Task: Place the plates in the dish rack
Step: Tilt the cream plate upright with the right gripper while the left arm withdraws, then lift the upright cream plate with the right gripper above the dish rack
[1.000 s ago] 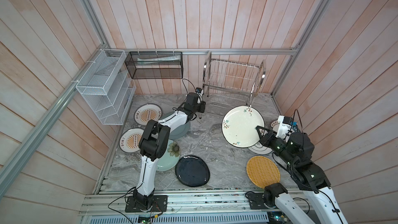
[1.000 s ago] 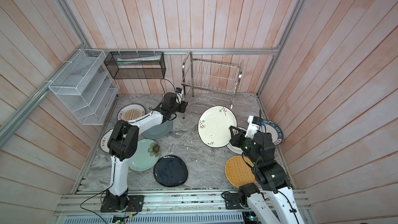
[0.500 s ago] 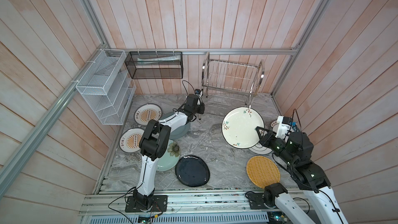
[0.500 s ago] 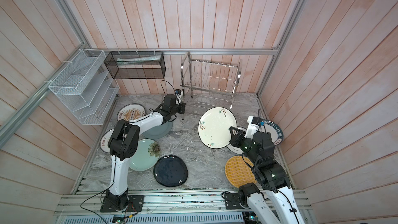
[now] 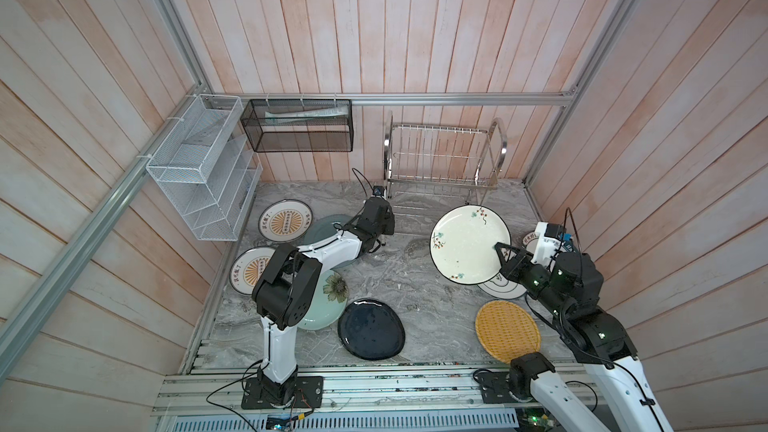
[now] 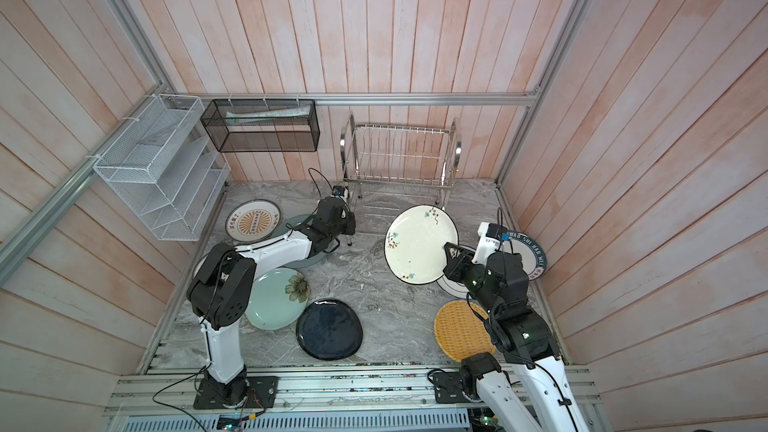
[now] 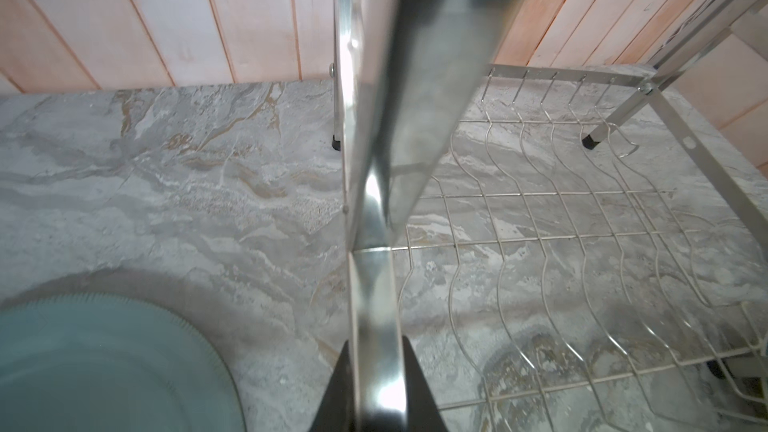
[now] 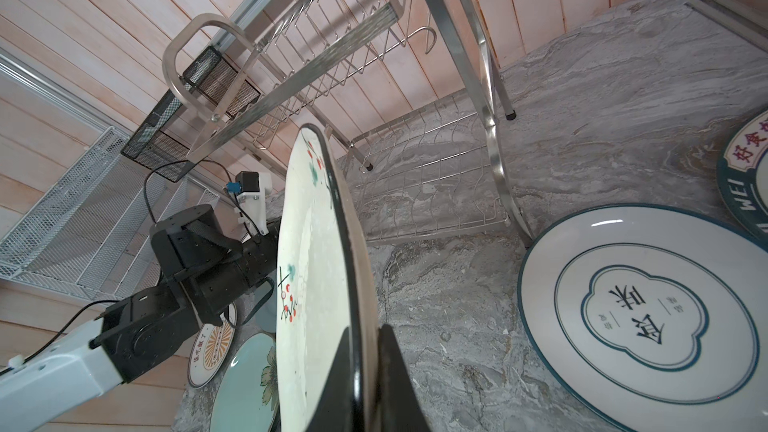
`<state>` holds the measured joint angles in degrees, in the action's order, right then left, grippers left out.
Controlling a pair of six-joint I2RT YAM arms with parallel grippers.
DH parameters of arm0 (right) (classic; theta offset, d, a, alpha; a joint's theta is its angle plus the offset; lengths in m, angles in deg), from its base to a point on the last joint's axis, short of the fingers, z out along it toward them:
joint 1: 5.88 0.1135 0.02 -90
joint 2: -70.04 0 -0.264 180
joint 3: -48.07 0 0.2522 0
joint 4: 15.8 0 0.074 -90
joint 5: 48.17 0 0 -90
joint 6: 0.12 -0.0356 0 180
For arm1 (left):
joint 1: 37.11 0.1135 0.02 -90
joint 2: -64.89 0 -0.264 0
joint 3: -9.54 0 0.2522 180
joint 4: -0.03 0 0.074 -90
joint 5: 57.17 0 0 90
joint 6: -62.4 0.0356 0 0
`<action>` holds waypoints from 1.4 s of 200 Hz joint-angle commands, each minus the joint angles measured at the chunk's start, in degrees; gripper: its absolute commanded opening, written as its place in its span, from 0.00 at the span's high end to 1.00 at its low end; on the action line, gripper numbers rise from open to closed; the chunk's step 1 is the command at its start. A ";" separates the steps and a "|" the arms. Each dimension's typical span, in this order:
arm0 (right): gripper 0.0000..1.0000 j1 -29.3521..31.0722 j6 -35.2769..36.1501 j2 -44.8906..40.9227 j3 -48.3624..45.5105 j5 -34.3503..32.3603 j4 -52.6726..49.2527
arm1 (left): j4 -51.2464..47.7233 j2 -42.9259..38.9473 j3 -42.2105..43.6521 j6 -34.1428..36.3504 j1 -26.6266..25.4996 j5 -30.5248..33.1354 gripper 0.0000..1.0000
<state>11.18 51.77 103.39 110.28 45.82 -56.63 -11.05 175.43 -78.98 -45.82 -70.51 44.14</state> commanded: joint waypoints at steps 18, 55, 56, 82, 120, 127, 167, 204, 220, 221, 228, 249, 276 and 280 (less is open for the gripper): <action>1.00 -0.10 0.13 0.83 6.94 0.27 9.07 | -0.88 -7.04 6.39 -8.52 -1.53 5.07 1.00; 1.00 -0.12 0.57 3.03 9.36 1.01 10.16 | 0.66 -10.98 12.36 -11.08 -1.96 4.66 1.00; 1.00 -0.11 0.57 3.08 9.42 1.02 10.13 | 0.66 -11.10 12.45 -11.15 -1.98 4.71 1.00; 1.00 -0.12 1.59 4.82 11.27 0.57 10.32 | 1.06 -14.12 15.29 -12.39 -2.42 4.22 1.00; 1.00 -0.10 2.72 8.04 15.34 -0.44 11.07 | 1.70 -17.13 16.47 -12.69 -2.54 2.11 0.79; 1.00 -0.10 2.90 8.67 16.14 -0.33 11.18 | 1.17 -17.66 16.02 -12.49 -2.55 1.83 0.72; 1.00 -0.17 3.99 12.34 21.38 -0.50 12.10 | -0.20 -23.64 15.12 -10.32 -2.45 -0.92 0.22; 1.00 -0.10 5.86 16.72 28.20 -2.39 12.31 | -2.18 -32.25 15.78 -7.66 -2.36 -5.68 0.00; 1.00 -0.10 7.17 19.56 31.87 -3.45 11.64 | -4.21 -37.79 16.18 -6.55 -2.23 -7.78 0.00; 1.00 -0.10 7.21 19.74 32.10 -3.50 11.57 | -4.41 -38.09 16.16 -6.52 -2.21 -7.92 0.00; 1.00 -0.16 7.78 21.11 33.82 -3.96 11.05 | -5.90 -40.53 16.16 -5.92 -2.27 -8.74 0.00; 1.00 -0.12 9.42 24.31 37.73 -5.07 10.66 | -10.71 -47.88 16.20 -4.58 -2.01 -10.41 0.00; 1.00 -0.10 11.59 28.03 42.92 -8.08 9.95 | -12.37 -56.27 21.99 -1.81 -1.84 -9.87 0.00; 1.00 -0.10 11.80 28.69 43.63 -8.43 9.89 | -12.50 -57.47 23.41 -1.75 -1.81 -9.20 0.00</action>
<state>11.18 61.63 130.80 148.02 41.03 -53.44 -18.85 123.19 -61.32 -51.06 -72.72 35.18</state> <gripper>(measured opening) 0.094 0.999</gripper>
